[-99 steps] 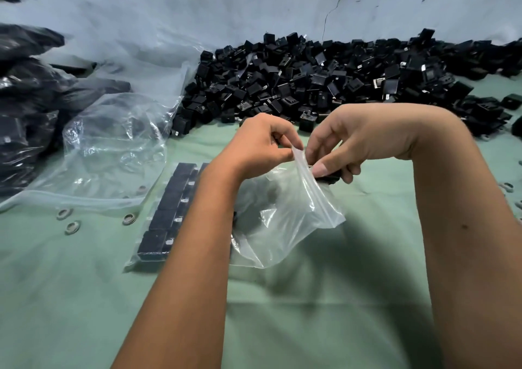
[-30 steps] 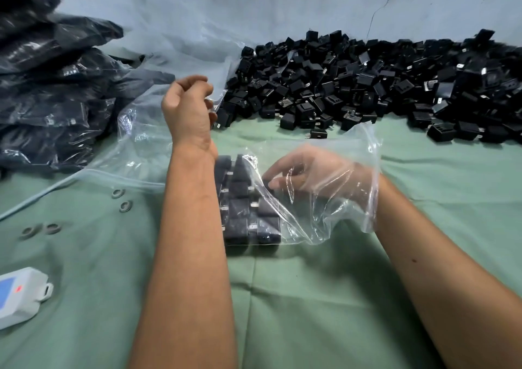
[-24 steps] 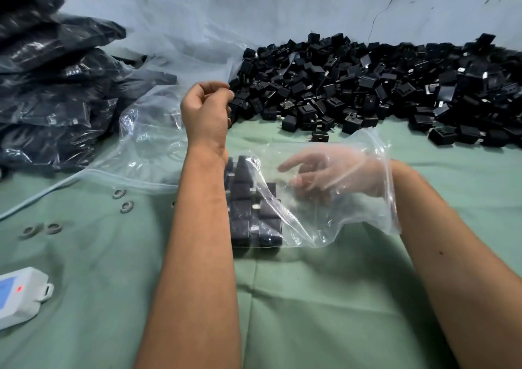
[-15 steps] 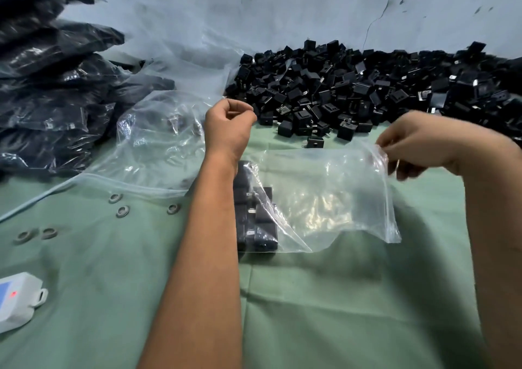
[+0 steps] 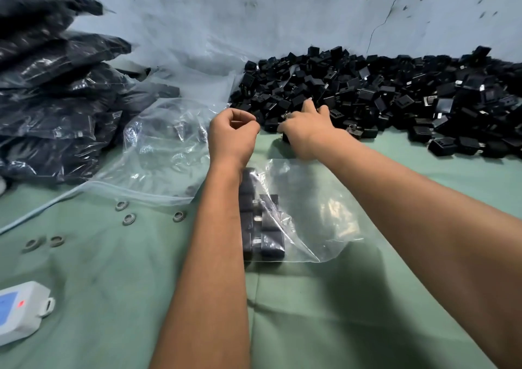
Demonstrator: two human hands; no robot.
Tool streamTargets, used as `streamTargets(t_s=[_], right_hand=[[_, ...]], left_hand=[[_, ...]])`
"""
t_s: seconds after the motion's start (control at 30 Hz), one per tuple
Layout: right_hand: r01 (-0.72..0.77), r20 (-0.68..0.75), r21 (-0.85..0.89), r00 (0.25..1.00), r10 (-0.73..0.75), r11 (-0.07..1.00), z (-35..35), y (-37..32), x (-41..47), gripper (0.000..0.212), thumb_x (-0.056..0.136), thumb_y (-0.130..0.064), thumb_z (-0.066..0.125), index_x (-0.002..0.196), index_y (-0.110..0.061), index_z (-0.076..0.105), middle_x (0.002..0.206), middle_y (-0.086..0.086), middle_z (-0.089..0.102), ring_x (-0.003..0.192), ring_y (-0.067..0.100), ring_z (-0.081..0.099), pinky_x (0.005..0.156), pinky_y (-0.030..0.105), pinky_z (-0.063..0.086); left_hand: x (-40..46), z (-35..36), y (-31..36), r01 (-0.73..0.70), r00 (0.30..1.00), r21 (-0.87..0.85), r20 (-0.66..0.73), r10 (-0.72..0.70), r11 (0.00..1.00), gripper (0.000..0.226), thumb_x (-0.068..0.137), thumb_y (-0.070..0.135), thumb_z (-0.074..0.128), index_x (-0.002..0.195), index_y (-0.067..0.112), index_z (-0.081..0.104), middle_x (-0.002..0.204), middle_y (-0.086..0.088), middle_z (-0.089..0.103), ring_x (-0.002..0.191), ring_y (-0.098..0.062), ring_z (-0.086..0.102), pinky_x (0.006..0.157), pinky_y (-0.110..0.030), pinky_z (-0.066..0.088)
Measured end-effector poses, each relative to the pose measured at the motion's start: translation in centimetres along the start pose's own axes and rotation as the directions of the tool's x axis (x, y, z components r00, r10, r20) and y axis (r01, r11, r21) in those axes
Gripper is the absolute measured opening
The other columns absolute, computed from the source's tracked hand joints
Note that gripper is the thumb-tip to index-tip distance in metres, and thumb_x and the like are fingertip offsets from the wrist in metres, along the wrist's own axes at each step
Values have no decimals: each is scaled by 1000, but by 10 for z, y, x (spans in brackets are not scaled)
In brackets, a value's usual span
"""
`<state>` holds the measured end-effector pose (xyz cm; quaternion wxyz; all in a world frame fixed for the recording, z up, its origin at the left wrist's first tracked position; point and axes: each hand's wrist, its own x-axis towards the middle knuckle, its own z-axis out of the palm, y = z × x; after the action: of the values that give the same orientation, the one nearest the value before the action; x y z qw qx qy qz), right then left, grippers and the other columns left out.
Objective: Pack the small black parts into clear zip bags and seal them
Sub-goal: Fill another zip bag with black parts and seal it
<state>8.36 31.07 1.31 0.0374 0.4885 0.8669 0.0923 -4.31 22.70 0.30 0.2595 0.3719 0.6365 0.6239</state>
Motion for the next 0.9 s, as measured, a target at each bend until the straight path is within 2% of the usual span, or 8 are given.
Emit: streamTargets(t_s=[0.17, 0.27, 0.37, 0.47, 0.57, 0.67, 0.77, 0.9], right_hand=[[35, -149, -4, 988, -36, 999, 12, -4, -8, 24, 96, -19, 63, 116, -30, 71, 116, 0, 58, 120, 33, 41, 103, 50, 28], [10, -243, 324, 967, 72, 946, 0, 12, -25, 36, 94, -19, 69, 126, -32, 63, 120, 4, 57, 112, 32, 53, 101, 45, 38], [-56, -263, 663, 916, 302, 747, -17, 42, -57, 49, 89, -8, 71, 132, -26, 57, 108, 3, 62, 98, 26, 60, 86, 35, 50], [-236, -115, 683, 900, 421, 691, -25, 67, -95, 34, 82, -8, 71, 114, -19, 70, 94, 4, 71, 92, 26, 66, 83, 38, 58], [-397, 131, 616, 904, 407, 681, -28, 82, -118, 16, 77, -11, 77, 92, -12, 78, 81, 13, 75, 80, 29, 73, 81, 44, 63], [-446, 318, 559, 894, 317, 699, -30, 97, -127, 9, 77, -15, 84, 85, -13, 81, 78, 15, 77, 81, 33, 76, 84, 51, 63], [-491, 431, 532, 858, 278, 690, -29, 117, -133, 7, 79, -16, 86, 83, -14, 81, 74, 7, 78, 85, 31, 78, 76, 41, 65], [-514, 462, 504, 839, 286, 694, -25, 135, -142, 7, 81, -13, 84, 86, -14, 80, 73, 6, 78, 82, 26, 78, 56, 27, 58]], left_hand=[[0, -1, -2, -2, 1000, -2, 3, 2, 1000, 17, 80, 4, 66, 79, 22, 68, 80, 1, 68, 72, -15, 59, 67, -28, 48], [-2, 3, -2, -53, 997, 50, 62, 50, 997, 18, 80, 5, 67, 81, 23, 69, 77, 4, 67, 69, -11, 59, 66, -27, 49], [-12, 14, 0, -197, 952, 121, 262, 160, 973, 24, 80, 2, 68, 83, 26, 72, 81, 4, 67, 76, -11, 61, 77, -30, 54], [-29, 36, 6, -391, 811, 195, 535, 236, 900, 41, 79, -2, 66, 97, 33, 76, 106, 1, 70, 107, -16, 60, 99, -40, 51], [-46, 56, 10, -505, 670, 208, 706, 228, 838, 61, 79, -10, 59, 114, 39, 73, 123, -2, 63, 127, -25, 47, 111, -46, 41], [-57, 65, 9, -511, 627, 225, 758, 181, 830, 65, 86, -10, 55, 121, 43, 70, 127, 2, 53, 130, -18, 34, 119, -46, 31], [-65, 71, 10, -503, 595, 210, 788, 160, 838, 68, 90, -11, 52, 120, 46, 69, 126, 6, 48, 128, -10, 30, 121, -44, 27], [-70, 79, 13, -554, 556, 223, 816, 157, 802, 75, 86, -15, 48, 115, 50, 71, 125, 8, 47, 128, -9, 28, 120, -34, 17]])
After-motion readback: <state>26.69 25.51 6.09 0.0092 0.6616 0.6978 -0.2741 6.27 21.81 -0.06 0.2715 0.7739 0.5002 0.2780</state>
